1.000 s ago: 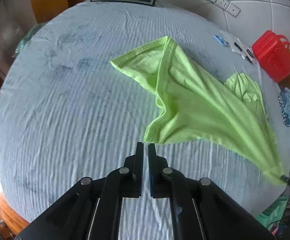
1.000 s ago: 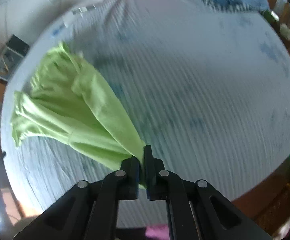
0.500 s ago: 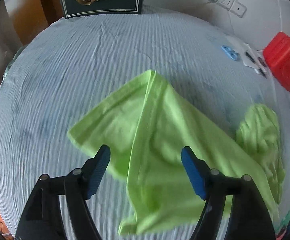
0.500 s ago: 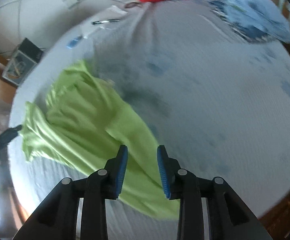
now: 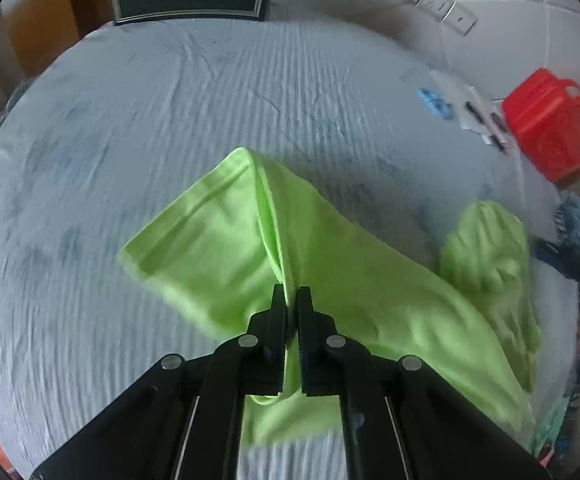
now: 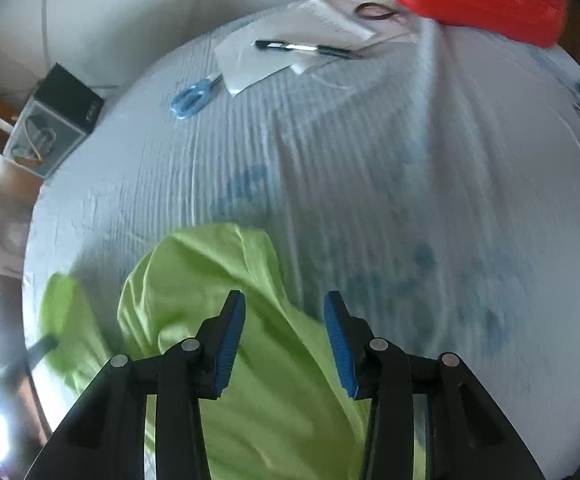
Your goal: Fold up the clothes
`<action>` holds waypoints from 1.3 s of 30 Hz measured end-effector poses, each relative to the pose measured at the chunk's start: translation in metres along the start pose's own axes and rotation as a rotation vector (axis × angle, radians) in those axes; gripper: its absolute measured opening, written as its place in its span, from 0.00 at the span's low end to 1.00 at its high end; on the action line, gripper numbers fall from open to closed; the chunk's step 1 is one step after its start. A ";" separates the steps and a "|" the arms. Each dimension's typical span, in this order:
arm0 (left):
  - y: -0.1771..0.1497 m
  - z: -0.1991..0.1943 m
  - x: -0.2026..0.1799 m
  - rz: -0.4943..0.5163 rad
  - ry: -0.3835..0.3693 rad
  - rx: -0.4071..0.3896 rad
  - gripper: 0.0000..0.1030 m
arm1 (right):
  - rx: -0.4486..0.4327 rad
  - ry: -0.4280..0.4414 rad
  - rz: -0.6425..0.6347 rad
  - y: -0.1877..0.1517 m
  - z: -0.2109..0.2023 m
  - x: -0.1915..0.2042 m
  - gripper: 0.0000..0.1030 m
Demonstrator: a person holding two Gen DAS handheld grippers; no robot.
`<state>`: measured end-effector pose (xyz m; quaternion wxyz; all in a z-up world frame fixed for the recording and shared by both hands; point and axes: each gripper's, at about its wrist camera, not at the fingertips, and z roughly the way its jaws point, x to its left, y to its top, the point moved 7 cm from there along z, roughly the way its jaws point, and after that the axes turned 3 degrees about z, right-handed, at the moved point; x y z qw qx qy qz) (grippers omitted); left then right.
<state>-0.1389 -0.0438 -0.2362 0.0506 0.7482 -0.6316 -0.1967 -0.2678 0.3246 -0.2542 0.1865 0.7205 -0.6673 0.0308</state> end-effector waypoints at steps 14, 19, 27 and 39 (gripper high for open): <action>-0.101 -0.042 0.048 -0.040 0.072 0.121 0.05 | -0.227 -0.110 0.081 -0.008 -0.082 -0.059 0.03; -0.120 -0.036 0.053 -0.042 0.077 0.163 0.05 | -0.183 -0.226 0.260 -0.063 -0.111 -0.160 0.03; -0.048 -0.058 0.029 0.026 0.071 0.007 0.52 | -0.075 -0.208 0.330 -0.127 -0.097 -0.196 0.27; 0.007 0.041 0.024 -0.011 0.177 0.117 0.58 | -0.129 -0.024 0.158 -0.051 -0.089 -0.113 0.36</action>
